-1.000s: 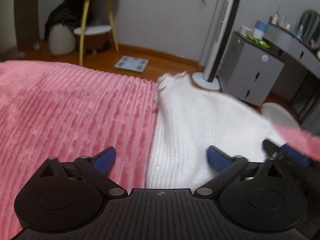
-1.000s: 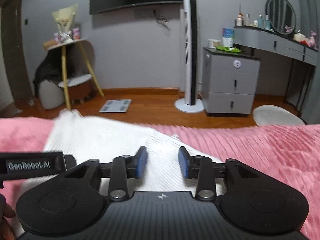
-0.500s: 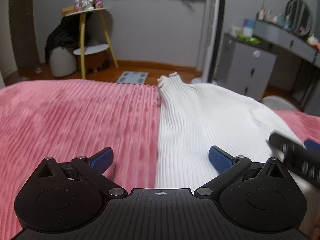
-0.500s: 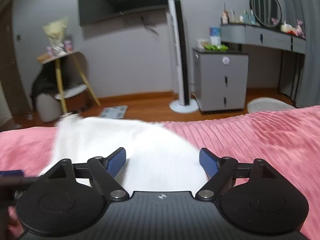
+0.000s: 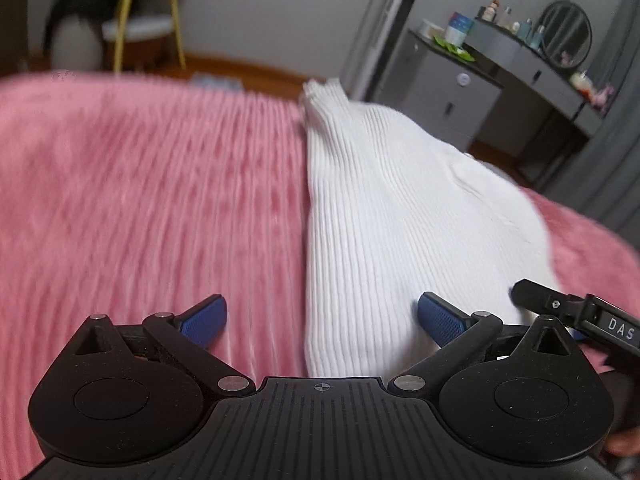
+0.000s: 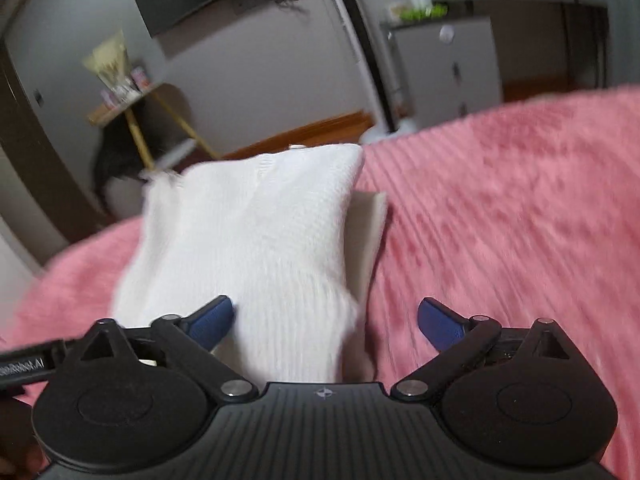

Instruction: Fold small clothes

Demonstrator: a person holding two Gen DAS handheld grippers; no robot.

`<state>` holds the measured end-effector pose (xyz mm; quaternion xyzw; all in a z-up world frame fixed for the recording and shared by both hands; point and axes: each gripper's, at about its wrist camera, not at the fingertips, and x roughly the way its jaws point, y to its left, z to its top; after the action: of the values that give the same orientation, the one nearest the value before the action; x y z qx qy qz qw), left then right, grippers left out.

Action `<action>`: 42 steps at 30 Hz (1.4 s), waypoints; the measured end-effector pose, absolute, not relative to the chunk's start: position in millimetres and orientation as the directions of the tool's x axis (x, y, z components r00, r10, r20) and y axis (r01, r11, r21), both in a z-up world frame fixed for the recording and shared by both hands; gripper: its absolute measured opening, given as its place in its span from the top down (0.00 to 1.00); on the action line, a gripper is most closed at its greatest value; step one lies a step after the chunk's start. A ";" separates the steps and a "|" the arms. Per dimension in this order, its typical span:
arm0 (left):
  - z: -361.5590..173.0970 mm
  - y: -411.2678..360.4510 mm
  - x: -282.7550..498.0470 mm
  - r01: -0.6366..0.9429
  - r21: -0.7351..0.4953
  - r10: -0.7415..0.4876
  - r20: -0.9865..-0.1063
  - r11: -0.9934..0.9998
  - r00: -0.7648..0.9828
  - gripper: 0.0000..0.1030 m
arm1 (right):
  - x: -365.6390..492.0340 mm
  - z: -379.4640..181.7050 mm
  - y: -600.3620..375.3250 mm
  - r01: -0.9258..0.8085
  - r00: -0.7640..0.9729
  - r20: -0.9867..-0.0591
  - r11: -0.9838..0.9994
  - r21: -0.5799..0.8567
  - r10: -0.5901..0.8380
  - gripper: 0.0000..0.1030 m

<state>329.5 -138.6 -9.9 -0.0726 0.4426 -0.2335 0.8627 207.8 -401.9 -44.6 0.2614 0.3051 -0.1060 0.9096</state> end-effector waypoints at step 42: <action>-4.5 -21.5 228.2 0.237 -0.306 -0.387 -0.716 0.922 0.581 0.18 | 123.6 -26.4 -289.1 0.226 0.829 -0.535 0.780 0.584 0.160 0.40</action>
<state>228.2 -21.5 -4.5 -0.0885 0.4226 -0.1763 0.8846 123.6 -289.1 -26.4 0.3315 0.2914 -0.0185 0.8971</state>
